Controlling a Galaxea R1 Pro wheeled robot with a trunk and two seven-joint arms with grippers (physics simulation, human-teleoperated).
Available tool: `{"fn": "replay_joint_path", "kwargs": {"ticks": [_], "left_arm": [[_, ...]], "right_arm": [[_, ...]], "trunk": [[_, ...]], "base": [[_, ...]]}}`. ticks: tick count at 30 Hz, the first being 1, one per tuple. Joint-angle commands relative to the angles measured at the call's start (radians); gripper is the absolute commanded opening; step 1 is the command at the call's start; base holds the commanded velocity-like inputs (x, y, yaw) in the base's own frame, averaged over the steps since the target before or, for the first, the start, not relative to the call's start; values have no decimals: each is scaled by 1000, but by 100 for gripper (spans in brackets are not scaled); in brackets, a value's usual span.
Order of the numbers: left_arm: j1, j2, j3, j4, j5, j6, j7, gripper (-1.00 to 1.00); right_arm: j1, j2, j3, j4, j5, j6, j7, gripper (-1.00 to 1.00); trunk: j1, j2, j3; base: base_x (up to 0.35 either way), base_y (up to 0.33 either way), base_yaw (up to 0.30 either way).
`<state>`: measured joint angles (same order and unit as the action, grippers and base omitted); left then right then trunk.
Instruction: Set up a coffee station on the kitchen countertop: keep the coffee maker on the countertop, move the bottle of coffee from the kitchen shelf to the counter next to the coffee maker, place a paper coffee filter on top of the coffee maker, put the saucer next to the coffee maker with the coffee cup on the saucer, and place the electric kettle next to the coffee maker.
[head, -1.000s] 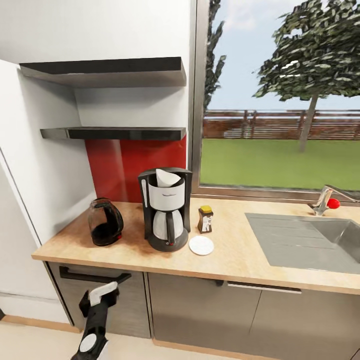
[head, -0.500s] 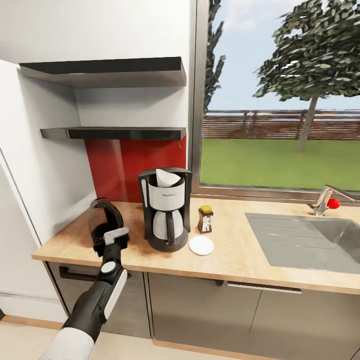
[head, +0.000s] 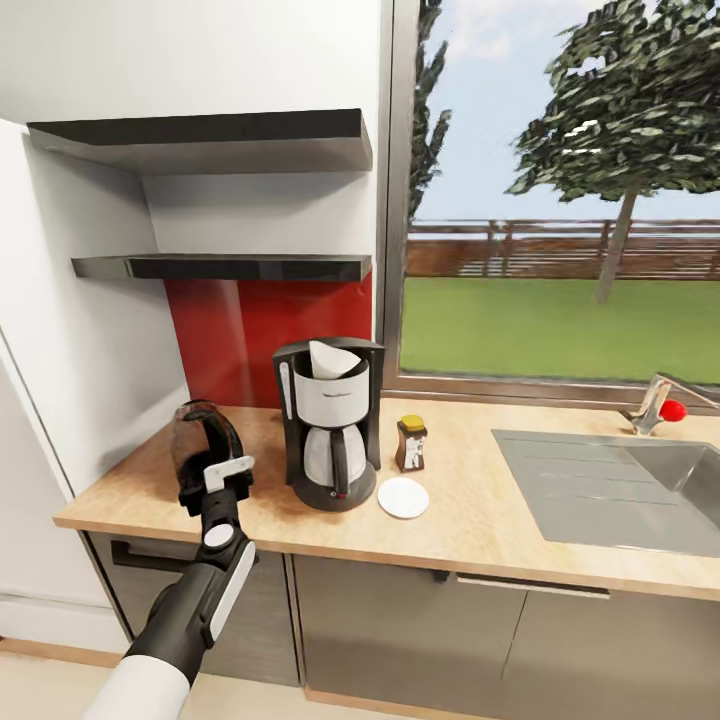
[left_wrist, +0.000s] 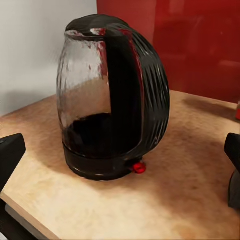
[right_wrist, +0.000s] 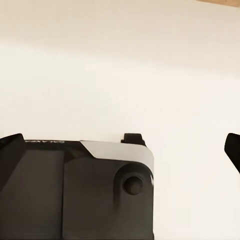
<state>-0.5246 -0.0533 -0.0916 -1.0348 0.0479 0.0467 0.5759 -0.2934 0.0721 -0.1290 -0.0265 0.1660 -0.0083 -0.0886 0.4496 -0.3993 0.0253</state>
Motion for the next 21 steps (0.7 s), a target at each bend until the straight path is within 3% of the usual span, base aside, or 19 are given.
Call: {"fn": "replay_joint_path", "kwargs": {"ticks": [1, 7, 17, 19, 21], "left_arm": [[0, 1, -3, -1, 5, 5, 7, 100], [0, 2, -4, 1, 8, 5, 1, 100], [0, 4, -9, 3, 12, 10, -11, 100], [1, 7, -10, 4, 13, 12, -25, 100], [1, 16, -1, 19, 15, 16, -110, 100]], "right_arm": [[0, 0, -8, 0, 10, -1, -3, 100], [0, 1, -8, 0, 10, -1, -3, 100], [2, 0, -9, 0, 9, -1, -4, 100], [2, 0, -9, 0, 9, -1, -4, 100], [2, 0, -9, 0, 9, -1, -4, 100]], "trunk": [[0, -1, 0], [0, -1, 0], [0, -1, 0], [0, -1, 0], [0, -1, 0]], "base": [[29, -2, 0], [10, 0, 0], [189, 0, 0], [33, 0, 0], [13, 0, 0]]}}
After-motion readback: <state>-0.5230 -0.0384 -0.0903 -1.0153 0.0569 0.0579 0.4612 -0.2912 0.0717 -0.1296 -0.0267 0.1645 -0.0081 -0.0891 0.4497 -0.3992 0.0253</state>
